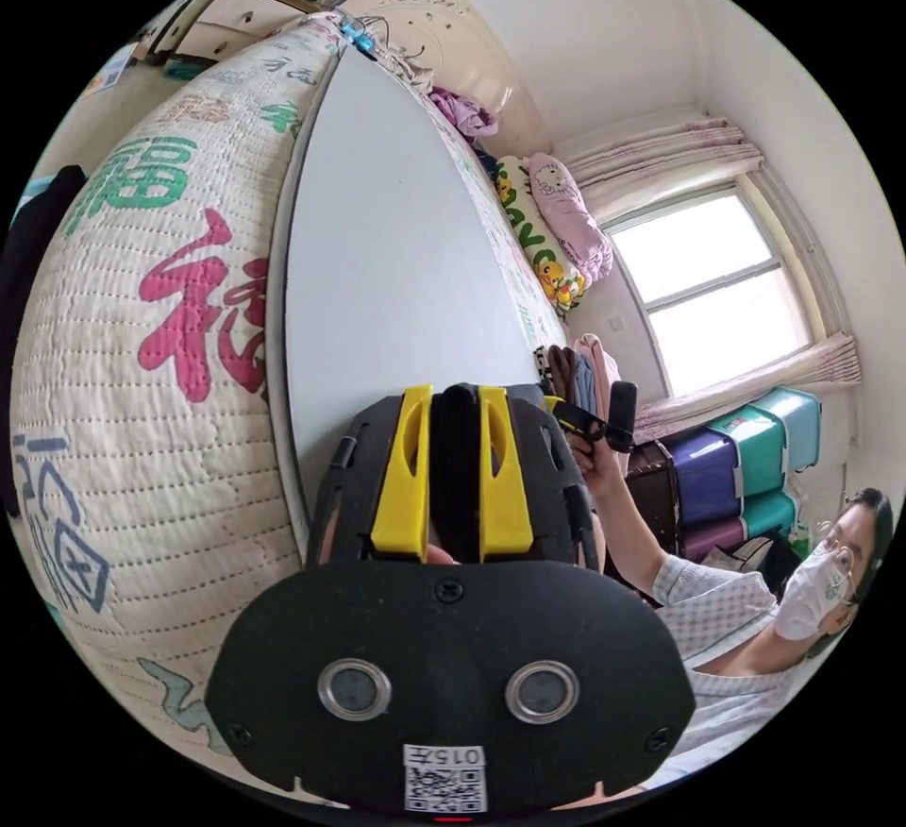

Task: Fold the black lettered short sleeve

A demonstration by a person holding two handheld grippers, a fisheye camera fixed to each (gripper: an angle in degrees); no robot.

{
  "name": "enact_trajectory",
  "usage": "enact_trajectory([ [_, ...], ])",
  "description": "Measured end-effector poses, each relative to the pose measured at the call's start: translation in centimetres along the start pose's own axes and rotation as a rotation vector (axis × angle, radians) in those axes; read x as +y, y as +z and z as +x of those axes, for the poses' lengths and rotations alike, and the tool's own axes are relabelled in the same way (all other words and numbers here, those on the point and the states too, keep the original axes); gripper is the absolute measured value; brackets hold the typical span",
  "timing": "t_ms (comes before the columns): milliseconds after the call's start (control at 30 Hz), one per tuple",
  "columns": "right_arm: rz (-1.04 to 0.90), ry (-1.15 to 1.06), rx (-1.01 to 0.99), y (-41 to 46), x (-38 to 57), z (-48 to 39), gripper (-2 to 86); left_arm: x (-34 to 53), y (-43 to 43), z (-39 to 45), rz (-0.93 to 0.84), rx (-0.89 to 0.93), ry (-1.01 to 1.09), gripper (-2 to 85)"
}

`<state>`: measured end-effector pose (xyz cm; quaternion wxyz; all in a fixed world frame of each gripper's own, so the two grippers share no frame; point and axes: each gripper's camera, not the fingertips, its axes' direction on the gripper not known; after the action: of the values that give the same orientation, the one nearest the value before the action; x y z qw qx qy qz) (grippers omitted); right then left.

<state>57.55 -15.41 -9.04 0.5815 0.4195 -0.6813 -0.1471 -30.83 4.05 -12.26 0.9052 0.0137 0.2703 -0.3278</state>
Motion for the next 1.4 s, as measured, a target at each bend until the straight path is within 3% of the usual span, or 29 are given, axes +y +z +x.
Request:
enact_trajectory([
  [200, 0.183, -0.173, -0.102, -5.7, 3.3, -10.9, 2.0, 6.5, -5.7, 5.4, 0.193, 0.047, 0.161, 4.8],
  [367, 0.351, -0.361, -0.172, -12.8, 9.2, -20.8, 1.4, 16.1, -11.4, 16.3, 0.32, 0.088, 0.44, 4.0],
  [600, 0.568, -0.545, -0.125, -22.0, 18.3, -31.7, 1.1, 26.4, -11.0, 27.4, 0.376, 0.101, 0.724, 2.0],
  [767, 0.708, -0.605, -0.003, -27.5, 22.1, -36.1, 1.0, 30.6, -4.3, 33.0, 0.369, 0.206, 0.855, 1.4],
  [967, 0.797, -0.62, 0.188, -32.3, 20.3, -38.5, 1.0, 29.2, 7.8, 37.0, 0.3, 0.333, 0.909, 1.0],
  [1200, 0.782, -0.531, 0.309, -30.2, 7.1, -33.8, 0.9, 22.9, 23.8, 35.7, 0.263, 0.407, 0.823, 1.1],
  [1400, 0.659, -0.337, 0.37, -19.5, -11.7, -21.3, 1.1, 13.2, 41.8, 29.2, 0.232, 0.213, 0.656, 2.0],
])
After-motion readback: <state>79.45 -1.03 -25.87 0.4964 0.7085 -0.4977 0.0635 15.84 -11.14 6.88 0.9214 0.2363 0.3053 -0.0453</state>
